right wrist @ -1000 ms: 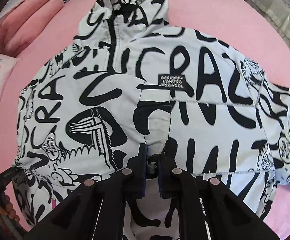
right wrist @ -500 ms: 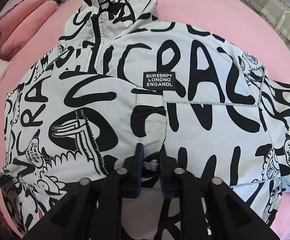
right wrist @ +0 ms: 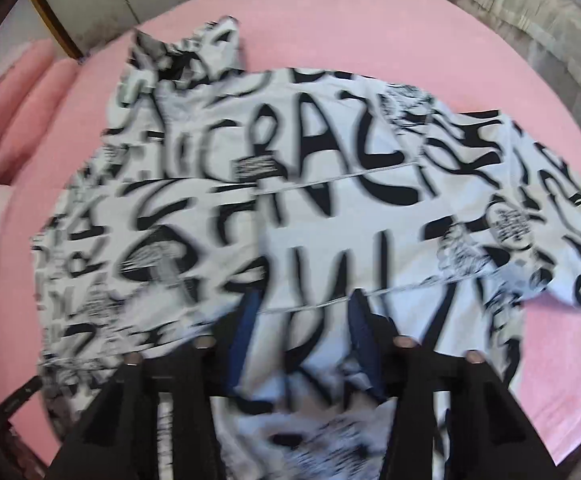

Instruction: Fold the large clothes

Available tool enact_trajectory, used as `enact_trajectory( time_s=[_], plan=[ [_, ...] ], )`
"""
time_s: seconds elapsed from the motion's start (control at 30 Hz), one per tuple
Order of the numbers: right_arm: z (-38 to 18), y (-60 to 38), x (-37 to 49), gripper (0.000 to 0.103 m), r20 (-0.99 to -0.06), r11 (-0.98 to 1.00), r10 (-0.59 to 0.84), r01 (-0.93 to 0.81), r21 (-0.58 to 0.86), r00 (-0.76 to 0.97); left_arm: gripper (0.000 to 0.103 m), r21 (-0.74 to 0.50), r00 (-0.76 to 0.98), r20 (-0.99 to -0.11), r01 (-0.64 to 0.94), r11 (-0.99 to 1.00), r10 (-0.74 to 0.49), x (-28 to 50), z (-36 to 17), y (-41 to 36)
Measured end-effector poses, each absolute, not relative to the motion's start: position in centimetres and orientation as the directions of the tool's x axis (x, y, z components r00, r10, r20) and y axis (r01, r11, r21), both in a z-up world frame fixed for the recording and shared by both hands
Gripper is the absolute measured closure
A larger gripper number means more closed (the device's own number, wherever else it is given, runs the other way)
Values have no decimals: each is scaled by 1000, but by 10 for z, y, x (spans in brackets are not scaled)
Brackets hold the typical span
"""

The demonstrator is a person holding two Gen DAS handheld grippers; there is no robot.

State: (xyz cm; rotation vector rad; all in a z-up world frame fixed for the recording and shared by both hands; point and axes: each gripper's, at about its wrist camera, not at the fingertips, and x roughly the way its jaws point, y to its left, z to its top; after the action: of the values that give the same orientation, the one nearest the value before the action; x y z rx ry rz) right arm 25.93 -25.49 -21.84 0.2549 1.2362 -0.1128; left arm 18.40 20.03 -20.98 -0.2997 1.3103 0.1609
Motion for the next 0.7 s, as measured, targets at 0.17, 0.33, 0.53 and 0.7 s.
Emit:
enact_trajectory(
  time_s=[0.17,0.33,0.53,0.7],
  plan=[
    [-222,-200,261,96,-889,909,307,173,380,339,97,-234,281,-943,-182,955,-178,208,-195,141],
    [-256,-133,278,101,-825,822,504,151,549,254,98,-262,266,-941,-179,948,-209,246,-215,123],
    [-297,-72,299,101,-835,842,517,66,536,186,98,-262,189,-955,-172,950,-229,288,-279,115],
    [-325,-79,308,102,-881,891,420,84,446,216,98,-138,153,-982,-196,971,-108,291,-314,122]
  ],
)
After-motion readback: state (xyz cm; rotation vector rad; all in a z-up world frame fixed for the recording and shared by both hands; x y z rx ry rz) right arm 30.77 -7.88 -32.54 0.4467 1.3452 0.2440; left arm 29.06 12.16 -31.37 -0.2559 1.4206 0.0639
